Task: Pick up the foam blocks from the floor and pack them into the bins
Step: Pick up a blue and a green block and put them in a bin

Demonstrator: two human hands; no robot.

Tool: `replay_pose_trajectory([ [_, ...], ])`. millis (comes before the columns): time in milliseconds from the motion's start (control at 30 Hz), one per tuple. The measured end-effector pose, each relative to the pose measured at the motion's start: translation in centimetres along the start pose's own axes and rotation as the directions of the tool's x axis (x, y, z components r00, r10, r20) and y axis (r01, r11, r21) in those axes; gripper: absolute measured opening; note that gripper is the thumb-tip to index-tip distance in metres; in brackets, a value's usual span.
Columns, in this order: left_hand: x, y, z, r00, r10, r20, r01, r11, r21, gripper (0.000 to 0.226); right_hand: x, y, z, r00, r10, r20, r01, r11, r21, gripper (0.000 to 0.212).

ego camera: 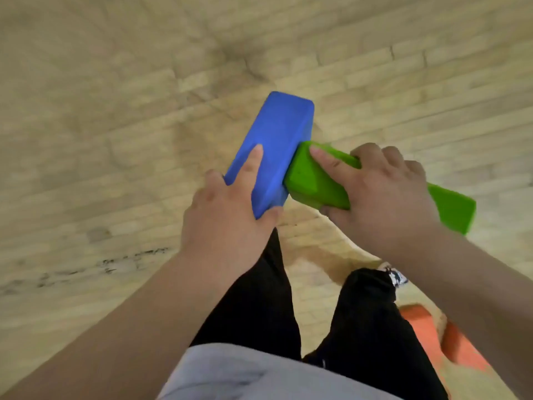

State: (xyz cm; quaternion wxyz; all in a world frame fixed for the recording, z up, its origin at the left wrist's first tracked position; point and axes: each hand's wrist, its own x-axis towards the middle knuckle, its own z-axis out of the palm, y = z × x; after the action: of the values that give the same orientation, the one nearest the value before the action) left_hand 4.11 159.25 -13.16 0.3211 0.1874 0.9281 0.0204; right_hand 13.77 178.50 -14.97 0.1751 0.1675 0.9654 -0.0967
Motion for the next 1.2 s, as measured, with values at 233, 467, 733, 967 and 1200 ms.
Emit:
replay_pose_trajectory([
  [233, -9.2, -10.8, -17.1, 0.954, -0.217, -0.208, 0.199, 0.974, -0.104, 0.091, 2.6, -14.6, -16.8, 0.925, -0.373, -0.071, 0.365, 0.926, -0.099, 0.090],
  [467, -17.9, -6.4, -20.6, 0.805, -0.407, -0.431, 0.324, 0.911, -0.255, 0.087, -0.7, -14.8, -26.6, 0.771, -0.609, -0.185, 0.568, 0.790, -0.232, 0.089],
  [733, -23.7, 0.8, -24.4, 0.584, -0.500, -0.639, 0.323, 0.866, -0.383, 0.085, -3.4, -13.5, -36.7, 0.613, -0.737, -0.286, 0.636, 0.675, -0.374, 0.093],
  [967, -32.9, -3.3, -30.2, 0.261, -0.603, -0.754, 0.395, 0.779, -0.486, 0.084, -7.5, -23.7, -43.8, 0.314, -0.839, -0.445, 0.756, 0.504, -0.416, 0.093],
  [1200, -43.5, -14.2, -32.4, -0.036, -0.635, -0.772, 0.486, 0.664, -0.568, 0.084, -13.8, -40.2, -46.9, 0.025, -0.884, -0.467, 0.810, 0.291, -0.509, 0.091],
])
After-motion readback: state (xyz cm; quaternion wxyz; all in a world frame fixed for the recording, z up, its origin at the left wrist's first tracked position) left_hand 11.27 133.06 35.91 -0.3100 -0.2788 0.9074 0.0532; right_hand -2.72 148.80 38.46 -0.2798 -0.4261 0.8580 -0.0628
